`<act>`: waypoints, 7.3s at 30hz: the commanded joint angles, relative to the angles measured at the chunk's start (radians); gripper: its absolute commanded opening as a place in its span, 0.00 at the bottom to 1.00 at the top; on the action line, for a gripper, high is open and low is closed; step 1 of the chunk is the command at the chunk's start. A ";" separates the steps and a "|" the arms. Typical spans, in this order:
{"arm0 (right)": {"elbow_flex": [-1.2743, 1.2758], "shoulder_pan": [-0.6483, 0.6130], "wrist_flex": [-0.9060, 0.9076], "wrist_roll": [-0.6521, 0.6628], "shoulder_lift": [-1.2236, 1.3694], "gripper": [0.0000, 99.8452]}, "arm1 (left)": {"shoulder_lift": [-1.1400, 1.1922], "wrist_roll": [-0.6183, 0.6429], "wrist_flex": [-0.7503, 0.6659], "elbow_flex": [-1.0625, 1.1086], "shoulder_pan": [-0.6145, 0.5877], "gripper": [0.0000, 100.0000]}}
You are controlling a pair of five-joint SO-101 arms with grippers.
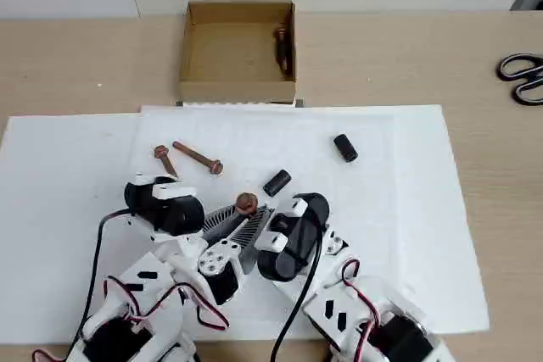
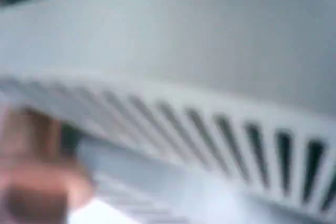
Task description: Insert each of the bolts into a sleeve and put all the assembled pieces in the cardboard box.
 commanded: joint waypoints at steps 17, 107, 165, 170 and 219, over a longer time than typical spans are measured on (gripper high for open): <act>0.031 0.010 -0.061 0.008 -0.002 0.00 | 0.000 -0.100 0.089 -0.074 -0.097 0.21; -1.333 0.535 -0.535 -0.121 1.916 0.00 | -0.005 -0.451 -0.114 0.354 -0.683 0.01; -2.113 0.426 0.591 0.097 2.285 0.10 | -0.005 -0.451 -0.110 0.354 -0.684 0.01; -2.113 0.458 0.727 0.095 2.284 0.10 | -0.005 -0.451 -0.110 0.354 -0.684 0.01; -2.108 0.673 0.638 0.390 2.661 0.12 | -0.005 -0.451 -0.110 0.354 -0.684 0.01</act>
